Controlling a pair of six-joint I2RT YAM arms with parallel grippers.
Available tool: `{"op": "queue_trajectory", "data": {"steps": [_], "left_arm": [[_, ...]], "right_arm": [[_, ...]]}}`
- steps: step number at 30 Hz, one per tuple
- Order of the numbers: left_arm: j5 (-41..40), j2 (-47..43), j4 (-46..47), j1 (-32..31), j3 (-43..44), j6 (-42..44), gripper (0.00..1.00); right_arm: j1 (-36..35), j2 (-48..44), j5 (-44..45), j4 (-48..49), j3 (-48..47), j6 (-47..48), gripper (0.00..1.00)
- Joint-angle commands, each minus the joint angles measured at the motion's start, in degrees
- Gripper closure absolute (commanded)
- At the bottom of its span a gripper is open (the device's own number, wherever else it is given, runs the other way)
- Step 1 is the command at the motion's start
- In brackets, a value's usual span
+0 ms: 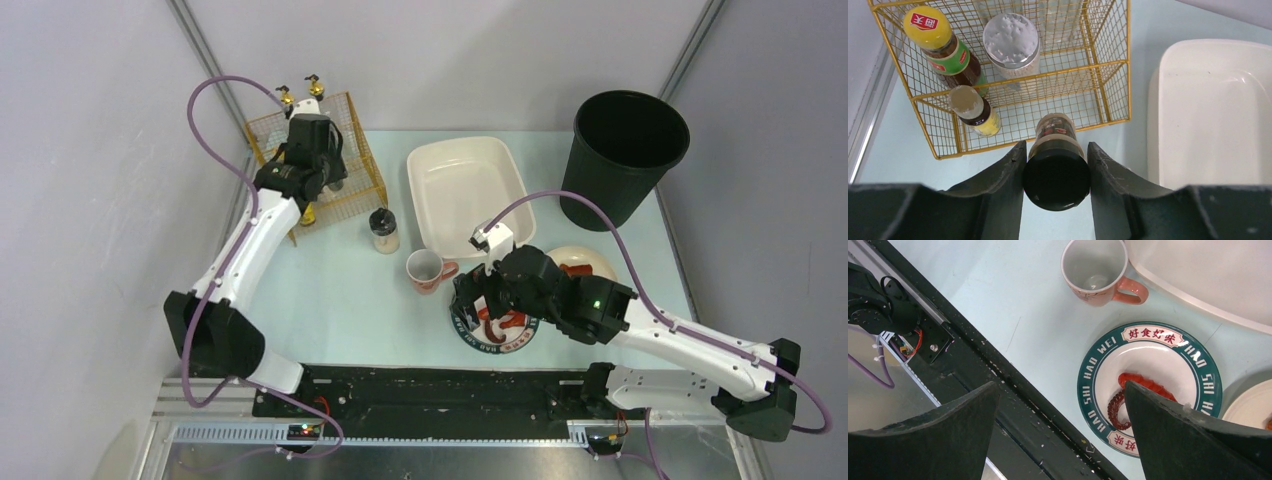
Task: Clear the kitchen counter
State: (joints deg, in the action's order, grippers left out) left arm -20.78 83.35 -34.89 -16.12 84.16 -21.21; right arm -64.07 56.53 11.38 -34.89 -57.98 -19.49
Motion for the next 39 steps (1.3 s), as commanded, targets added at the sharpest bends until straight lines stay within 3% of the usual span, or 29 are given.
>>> {"op": "queue_trajectory", "data": {"steps": [1, 9, 25, 30, 33, 39], "left_arm": [[-0.8, 3.5, 0.9, 2.3, 4.3, -1.6, 0.99], [-1.9, 10.1, 0.9, 4.6, 7.4, -3.4, 1.0], [-1.0, 20.4, 1.0, 5.4, 8.3, -5.4, 0.89], [-0.7, 21.7, 1.0, 5.4, 7.8, -5.9, 0.77], [-0.9, 22.2, 1.0, 5.4, 7.1, -6.3, 0.65], [-1.0, 22.9, 1.1, 5.4, 5.7, -6.2, 0.56]], "right_arm": [[-0.4, -1.1, 0.8, 1.3, -0.2, 0.0, 0.0], [-0.4, -1.2, 1.1, 0.7, -0.2, 0.1, 0.0], [-0.4, -1.9, 0.9, 1.4, 1.6, -0.2, 0.0], [-0.4, -2.1, 1.0, 1.5, 1.6, -0.1, 0.0], [-0.4, -2.1, 1.0, 1.5, 1.6, -0.1, 0.0], [-0.4, -2.0, 0.8, 1.5, 1.6, -0.3, 0.0]]}}
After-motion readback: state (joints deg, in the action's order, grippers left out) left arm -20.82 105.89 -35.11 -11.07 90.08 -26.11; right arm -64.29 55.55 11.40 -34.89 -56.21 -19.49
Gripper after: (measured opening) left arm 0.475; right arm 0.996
